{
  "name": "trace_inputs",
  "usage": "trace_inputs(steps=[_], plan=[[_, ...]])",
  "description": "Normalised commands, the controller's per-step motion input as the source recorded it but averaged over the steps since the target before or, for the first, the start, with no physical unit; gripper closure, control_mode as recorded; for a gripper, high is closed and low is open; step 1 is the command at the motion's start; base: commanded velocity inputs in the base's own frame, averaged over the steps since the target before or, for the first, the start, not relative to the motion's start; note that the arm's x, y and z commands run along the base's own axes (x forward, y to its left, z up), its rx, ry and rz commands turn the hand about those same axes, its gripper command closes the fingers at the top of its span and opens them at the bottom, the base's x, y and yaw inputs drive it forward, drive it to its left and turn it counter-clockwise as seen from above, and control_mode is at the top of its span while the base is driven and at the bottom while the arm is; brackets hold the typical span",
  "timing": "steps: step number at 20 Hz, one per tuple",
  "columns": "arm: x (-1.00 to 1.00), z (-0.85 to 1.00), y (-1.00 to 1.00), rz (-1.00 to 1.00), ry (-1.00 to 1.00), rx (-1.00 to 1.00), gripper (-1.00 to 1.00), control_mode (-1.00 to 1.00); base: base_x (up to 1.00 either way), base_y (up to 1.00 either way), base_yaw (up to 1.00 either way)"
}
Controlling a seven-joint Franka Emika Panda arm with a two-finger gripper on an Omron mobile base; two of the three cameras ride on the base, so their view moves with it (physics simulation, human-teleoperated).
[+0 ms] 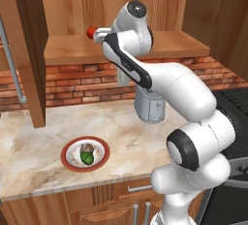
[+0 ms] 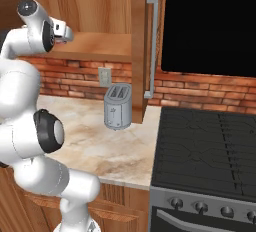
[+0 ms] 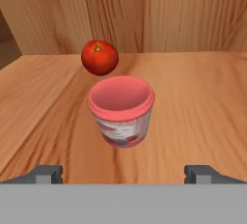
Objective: Pick the avocado and bread from the counter and place them on the plate. Then pick the jam from the cabinet and place it next to the plate. Lastly close the cabinet door.
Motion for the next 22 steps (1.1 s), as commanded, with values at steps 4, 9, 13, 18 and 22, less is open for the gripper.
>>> trace_inputs(steps=[4, 9, 13, 18, 22], plan=[[0.13, 0.00, 0.06, 0.00, 0.00, 0.00, -1.00, -1.00, 0.00, 0.00, 0.00], [0.08, 0.00, 0.18, 0.00, 0.00, -0.03, -1.00, -1.00, 0.00, 0.00, 0.00], [0.10, 0.00, 0.13, 0.00, 0.00, -0.03, -1.00, -1.00, 0.00, 0.00, 0.00], [0.23, 0.00, 0.00, 0.00, 0.00, -0.01, -1.00, -1.00, 0.00, 0.00, 0.00], [0.11, 0.00, 0.00, 0.00, 0.00, 0.00, -1.00, -1.00, 0.00, 0.00, 0.00]])
